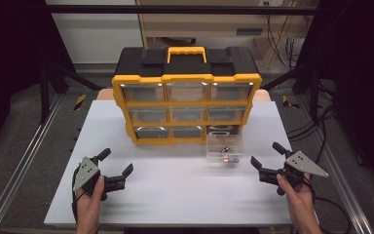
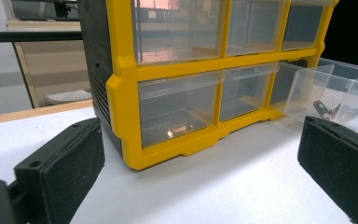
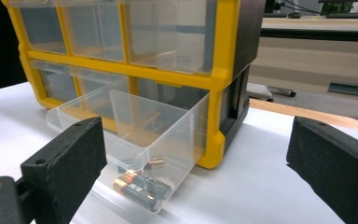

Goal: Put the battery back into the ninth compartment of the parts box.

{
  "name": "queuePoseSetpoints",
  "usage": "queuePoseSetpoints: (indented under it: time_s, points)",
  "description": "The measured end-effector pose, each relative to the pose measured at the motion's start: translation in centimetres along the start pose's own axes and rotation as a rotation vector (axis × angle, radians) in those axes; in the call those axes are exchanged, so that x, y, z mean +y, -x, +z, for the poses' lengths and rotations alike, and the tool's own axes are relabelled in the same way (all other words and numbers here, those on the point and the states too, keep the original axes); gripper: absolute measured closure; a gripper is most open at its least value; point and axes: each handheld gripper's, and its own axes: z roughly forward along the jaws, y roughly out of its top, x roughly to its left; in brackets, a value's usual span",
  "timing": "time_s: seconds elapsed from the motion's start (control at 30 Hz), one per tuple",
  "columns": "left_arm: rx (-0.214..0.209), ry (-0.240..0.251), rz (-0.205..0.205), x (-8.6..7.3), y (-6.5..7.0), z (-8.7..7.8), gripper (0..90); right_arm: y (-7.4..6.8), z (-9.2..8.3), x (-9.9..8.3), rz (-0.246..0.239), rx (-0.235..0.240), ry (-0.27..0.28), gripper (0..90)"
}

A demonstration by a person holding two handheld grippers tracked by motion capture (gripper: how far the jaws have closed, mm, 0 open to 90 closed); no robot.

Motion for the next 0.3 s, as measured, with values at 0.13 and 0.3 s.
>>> queuePoseSetpoints:
  time_s: [0.13, 0.3]
  points:
    - [-0.002, -0.001, 0.000, 0.00, 0.01, 0.03, 0.4, -0.53, 0.39, -0.55, 0.003, 0.019, -0.009, 4.6]
    - [-0.007, 0.001, 0.001, 0.01, 0.08, 0.06, 0.4, -0.84, 0.70, -1.10, 0.002, 0.021, -0.016, 4.6]
